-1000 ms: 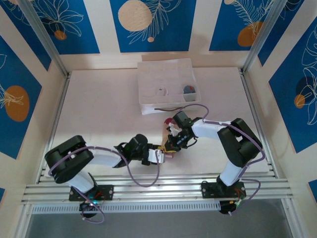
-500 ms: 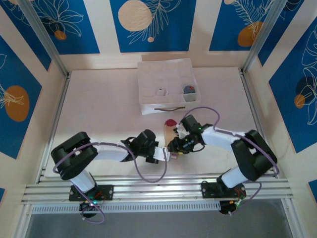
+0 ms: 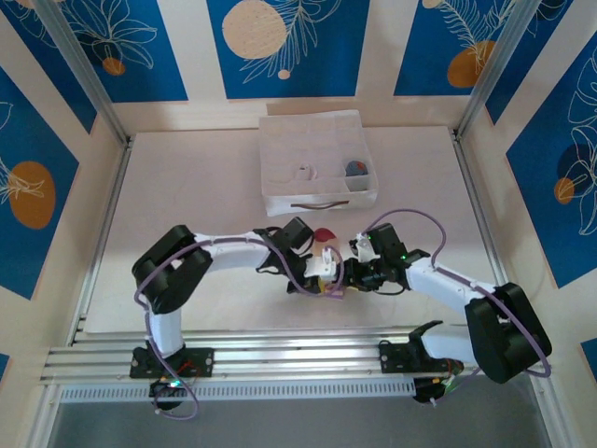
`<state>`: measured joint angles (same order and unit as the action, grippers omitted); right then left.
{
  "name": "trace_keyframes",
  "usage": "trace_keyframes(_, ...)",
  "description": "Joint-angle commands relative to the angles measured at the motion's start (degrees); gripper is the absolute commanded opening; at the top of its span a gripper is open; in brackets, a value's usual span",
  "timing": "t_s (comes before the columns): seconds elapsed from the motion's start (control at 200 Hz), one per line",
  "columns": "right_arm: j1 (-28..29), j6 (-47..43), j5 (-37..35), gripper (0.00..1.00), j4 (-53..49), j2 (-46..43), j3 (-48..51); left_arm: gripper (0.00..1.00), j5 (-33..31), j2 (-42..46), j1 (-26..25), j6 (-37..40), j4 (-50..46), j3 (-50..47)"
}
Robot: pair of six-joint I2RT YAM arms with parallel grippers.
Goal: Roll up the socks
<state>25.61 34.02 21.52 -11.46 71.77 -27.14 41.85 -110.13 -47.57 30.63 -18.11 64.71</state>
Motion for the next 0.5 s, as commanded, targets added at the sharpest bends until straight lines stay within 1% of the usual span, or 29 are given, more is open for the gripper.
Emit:
trace_keyframes(0.0,0.67,-0.54,2.68,0.47,3.43,1.75,0.90,0.00,9.20,-3.59,2.01,-4.07,-7.01,3.22)
trace_keyframes(0.16,0.99,-0.87,2.59,0.41,3.67,3.12,0.99,0.00,11.10,-6.89,4.28,-8.29,-8.02,5.78)
trace_keyframes(0.285,1.29,-1.14,2.36,0.40,3.22,3.88,0.61,0.00,10.56,-8.58,5.99,-14.71,-4.93,6.12)
trace_keyframes(0.335,1.47,-1.26,1.71,0.37,2.45,4.23,0.14,0.00,10.90,-9.21,6.48,-16.57,-3.62,6.14)
trace_keyframes(0.37,1.52,-1.26,0.99,0.33,1.52,4.63,-0.36,0.00,10.90,-9.50,6.74,-17.69,-2.66,6.13)
trace_keyframes(0.44,1.47,-0.96,-1.58,0.19,-1.22,5.83,-1.60,0.00,10.42,-9.71,6.90,-18.64,-0.83,5.61)
trace_keyframes(0.47,1.32,-0.22,-3.44,0.15,-3.29,6.36,-2.29,0.00,9.85,-9.59,6.98,-18.64,0.00,5.25)
trace_keyframes(0.495,1.10,0.72,-5.20,0.11,-5.34,6.92,-3.08,0.04,9.56,-9.36,6.98,-18.51,0.70,4.79)
